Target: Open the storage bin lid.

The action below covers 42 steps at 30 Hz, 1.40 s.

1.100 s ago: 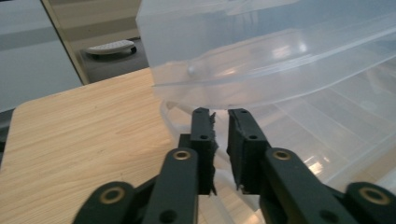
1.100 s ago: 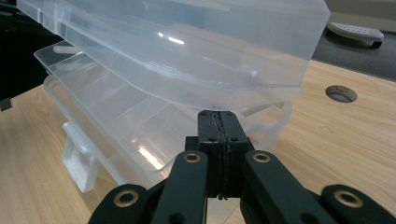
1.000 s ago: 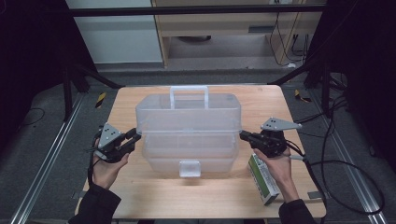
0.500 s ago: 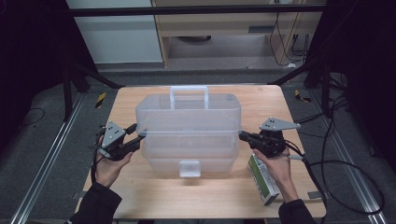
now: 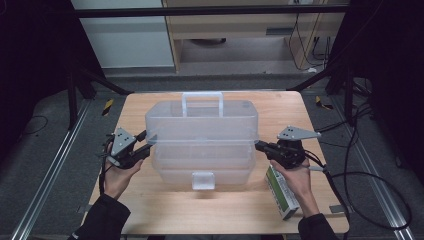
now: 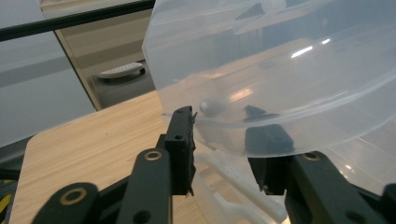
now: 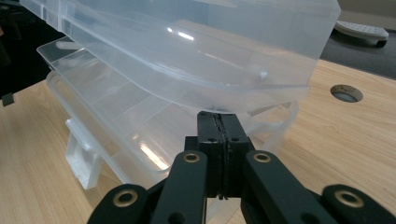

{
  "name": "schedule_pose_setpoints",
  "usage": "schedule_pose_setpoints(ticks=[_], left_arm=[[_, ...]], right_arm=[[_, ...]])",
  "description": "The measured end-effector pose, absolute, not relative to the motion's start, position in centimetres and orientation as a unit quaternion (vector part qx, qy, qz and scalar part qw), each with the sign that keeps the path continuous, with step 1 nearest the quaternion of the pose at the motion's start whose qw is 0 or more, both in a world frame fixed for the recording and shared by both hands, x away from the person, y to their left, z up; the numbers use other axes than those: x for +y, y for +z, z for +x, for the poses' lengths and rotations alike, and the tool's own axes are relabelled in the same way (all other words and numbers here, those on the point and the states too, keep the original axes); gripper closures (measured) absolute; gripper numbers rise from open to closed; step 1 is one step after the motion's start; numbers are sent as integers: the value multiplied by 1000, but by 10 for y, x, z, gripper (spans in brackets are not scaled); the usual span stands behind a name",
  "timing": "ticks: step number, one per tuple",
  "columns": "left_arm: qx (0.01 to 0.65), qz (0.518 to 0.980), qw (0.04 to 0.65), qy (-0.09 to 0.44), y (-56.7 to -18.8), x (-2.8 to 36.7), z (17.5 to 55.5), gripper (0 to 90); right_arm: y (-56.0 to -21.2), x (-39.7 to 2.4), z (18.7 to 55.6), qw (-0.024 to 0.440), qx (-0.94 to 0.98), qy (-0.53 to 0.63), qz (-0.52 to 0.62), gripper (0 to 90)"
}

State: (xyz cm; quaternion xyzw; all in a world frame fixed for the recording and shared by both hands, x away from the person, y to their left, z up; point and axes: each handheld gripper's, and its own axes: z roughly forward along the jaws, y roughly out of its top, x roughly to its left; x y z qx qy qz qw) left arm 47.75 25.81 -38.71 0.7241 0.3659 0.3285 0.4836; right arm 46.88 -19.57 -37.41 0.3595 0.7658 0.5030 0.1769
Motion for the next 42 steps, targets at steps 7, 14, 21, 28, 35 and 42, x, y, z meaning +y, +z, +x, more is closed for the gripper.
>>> schedule_pose_setpoints(ticks=[7, 14, 21, 28, 35, 42], left_arm=[[370, 726, 479, 326, -386, 259, 476, 662], [370, 728, 475, 327, -385, 259, 475, 662], [373, 727, 476, 326, -385, 258, 475, 661], [373, 726, 477, 325, -384, 259, 475, 658], [375, 724, 476, 329, -379, 257, 476, 653], [376, 721, 480, 330, -371, 256, 480, 648]], right_arm=[[-379, -197, 470, 176, 774, 482, 372, 820], [-393, -193, 473, 169, 792, 443, 385, 775], [-404, -185, 476, 159, 803, 423, 389, 764], [-411, -183, 478, 152, 808, 407, 397, 772], [-411, -181, 479, 150, 805, 402, 409, 774], [-410, -179, 478, 158, 808, 394, 409, 777]])
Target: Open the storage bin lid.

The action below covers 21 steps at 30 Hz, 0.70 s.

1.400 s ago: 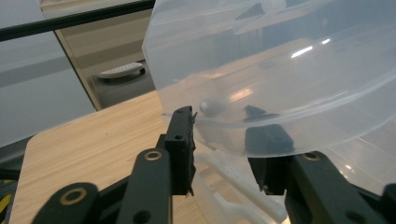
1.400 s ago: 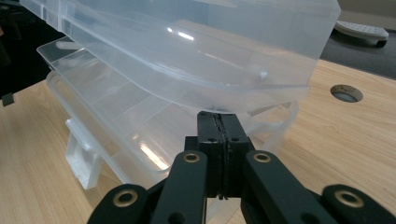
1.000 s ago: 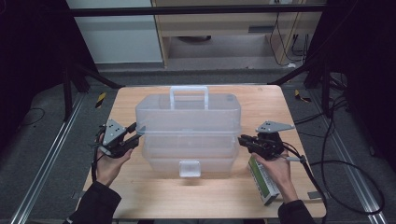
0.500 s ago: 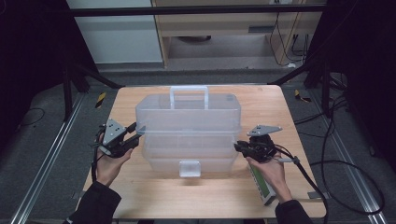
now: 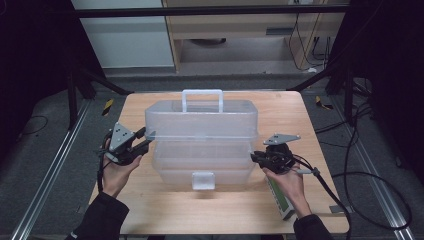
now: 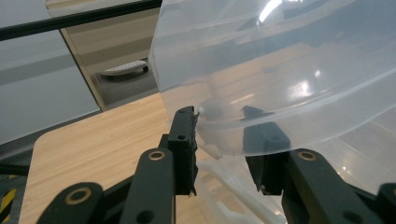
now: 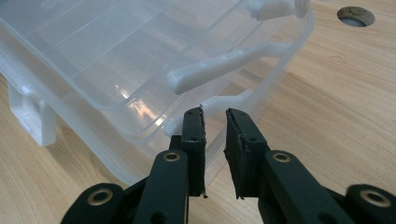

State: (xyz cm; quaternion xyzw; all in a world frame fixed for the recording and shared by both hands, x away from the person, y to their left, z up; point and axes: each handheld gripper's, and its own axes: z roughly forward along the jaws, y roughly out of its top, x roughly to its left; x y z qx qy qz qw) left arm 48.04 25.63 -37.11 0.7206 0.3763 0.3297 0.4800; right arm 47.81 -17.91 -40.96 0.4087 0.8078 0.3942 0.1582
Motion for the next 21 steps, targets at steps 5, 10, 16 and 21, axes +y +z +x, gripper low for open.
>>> schedule_pose_setpoints(ticks=[5, 10, 16, 21], left_arm=[[378, 718, 482, 332, -365, 256, 485, 648], [380, 712, 487, 334, -359, 255, 491, 650], [393, 702, 491, 334, -351, 252, 498, 657], [404, 690, 498, 335, -344, 251, 506, 669]], right_arm=[[-410, -179, 478, 158, 808, 394, 408, 777], [-410, -179, 478, 158, 808, 395, 408, 777], [-410, -180, 478, 151, 805, 397, 414, 778], [-410, -181, 479, 149, 804, 400, 414, 778]])
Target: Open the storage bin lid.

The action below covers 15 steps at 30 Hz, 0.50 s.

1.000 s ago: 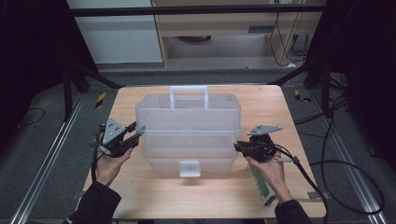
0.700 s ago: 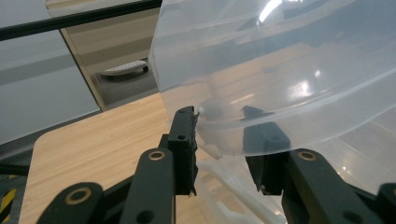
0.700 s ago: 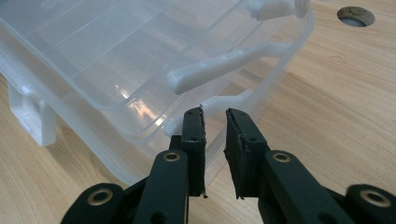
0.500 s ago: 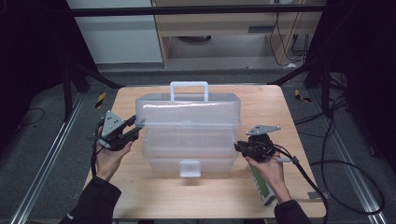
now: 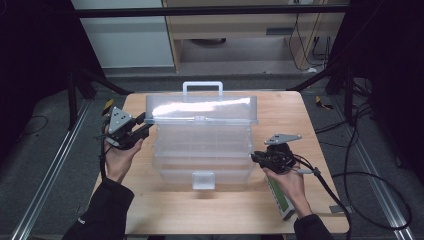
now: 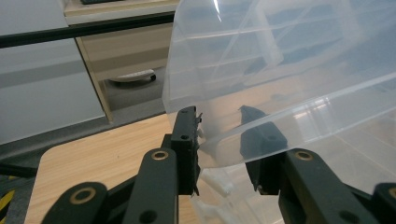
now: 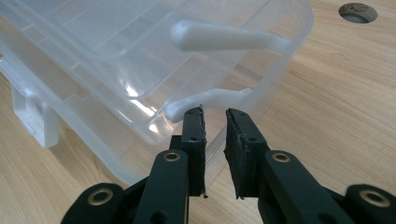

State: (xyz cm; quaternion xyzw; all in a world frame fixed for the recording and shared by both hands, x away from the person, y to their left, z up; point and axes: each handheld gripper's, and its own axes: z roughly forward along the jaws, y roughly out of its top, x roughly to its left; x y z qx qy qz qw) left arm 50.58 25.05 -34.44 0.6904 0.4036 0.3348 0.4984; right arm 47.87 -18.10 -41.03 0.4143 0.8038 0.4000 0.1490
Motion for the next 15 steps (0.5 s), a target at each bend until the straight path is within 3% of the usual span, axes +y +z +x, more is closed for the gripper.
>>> schedule_pose_setpoints(ticks=[15], left_arm=[[409, 682, 493, 352, -331, 248, 529, 730]], right_arm=[[-410, -180, 478, 151, 806, 397, 413, 774]])
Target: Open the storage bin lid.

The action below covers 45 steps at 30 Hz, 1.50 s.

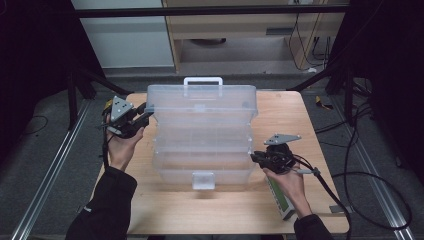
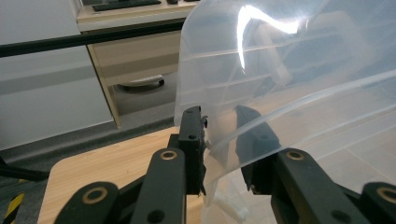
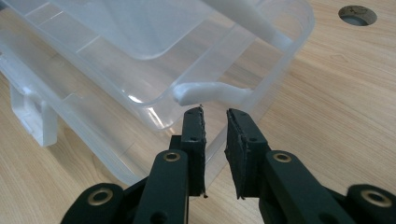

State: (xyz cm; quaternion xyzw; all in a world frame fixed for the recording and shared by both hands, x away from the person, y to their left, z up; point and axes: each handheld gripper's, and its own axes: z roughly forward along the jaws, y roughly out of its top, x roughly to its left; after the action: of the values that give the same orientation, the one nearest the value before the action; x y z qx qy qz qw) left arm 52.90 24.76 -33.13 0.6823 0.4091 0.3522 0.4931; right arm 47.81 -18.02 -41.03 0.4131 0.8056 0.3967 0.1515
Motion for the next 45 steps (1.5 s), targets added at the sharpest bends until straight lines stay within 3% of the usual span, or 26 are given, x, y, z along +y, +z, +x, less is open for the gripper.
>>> schedule_pose_setpoints(ticks=[45], left_arm=[[448, 666, 475, 361, -315, 234, 607, 783]], right_arm=[[-410, -181, 480, 149, 810, 397, 405, 766]])
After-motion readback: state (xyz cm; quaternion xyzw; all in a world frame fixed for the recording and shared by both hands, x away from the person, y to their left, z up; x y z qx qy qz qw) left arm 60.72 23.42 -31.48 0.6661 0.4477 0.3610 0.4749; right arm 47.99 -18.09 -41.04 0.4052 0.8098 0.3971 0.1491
